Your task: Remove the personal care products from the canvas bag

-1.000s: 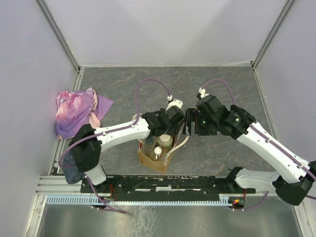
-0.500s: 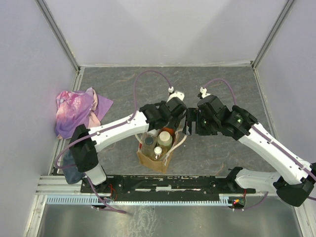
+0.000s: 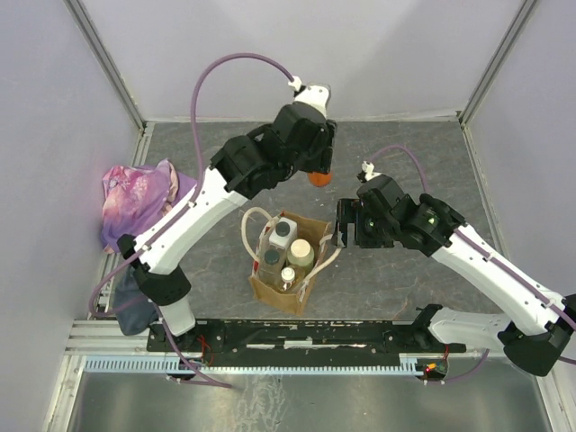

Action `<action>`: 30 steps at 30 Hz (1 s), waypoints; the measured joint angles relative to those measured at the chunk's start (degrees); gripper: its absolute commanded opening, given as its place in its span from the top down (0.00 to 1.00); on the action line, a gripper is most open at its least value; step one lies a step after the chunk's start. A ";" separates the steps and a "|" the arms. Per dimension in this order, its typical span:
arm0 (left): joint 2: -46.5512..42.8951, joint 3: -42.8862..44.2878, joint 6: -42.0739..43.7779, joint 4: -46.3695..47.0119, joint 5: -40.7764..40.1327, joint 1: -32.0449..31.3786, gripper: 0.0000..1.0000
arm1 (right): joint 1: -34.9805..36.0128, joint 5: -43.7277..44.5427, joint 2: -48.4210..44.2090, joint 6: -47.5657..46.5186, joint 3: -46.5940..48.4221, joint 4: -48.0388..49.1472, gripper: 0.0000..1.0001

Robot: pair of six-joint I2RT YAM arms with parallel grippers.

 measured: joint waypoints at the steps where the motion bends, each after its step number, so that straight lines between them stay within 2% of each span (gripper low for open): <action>1: 0.50 1.79 0.20 -0.31 0.11 0.74 0.84 | 0.00 0.00 0.00 0.00 -0.09 0.09 0.08; 6: 2.45 2.27 0.68 -0.35 1.11 6.71 0.82 | 0.00 0.00 0.00 0.00 -0.17 0.33 0.08; 15: 4.92 -21.27 1.25 12.31 2.19 17.44 0.82 | 0.00 -0.37 0.46 -0.04 -0.17 1.29 0.08; 20: 7.21 -27.41 1.27 18.03 2.14 18.91 0.80 | 0.00 -2.03 1.70 -0.26 -0.17 2.16 0.09; 23: 8.22 -29.42 1.27 22.56 1.62 18.91 0.71 | 0.00 -2.54 1.77 -0.44 -0.17 2.38 0.08; 28: 9.46 -32.68 1.22 27.58 0.04 18.91 0.42 | 0.00 -2.64 1.77 -1.03 -0.17 2.38 0.07; 30: 9.46 -34.38 1.22 28.85 -0.24 18.91 0.37 | 0.00 -2.64 1.77 -1.16 -0.17 2.29 0.07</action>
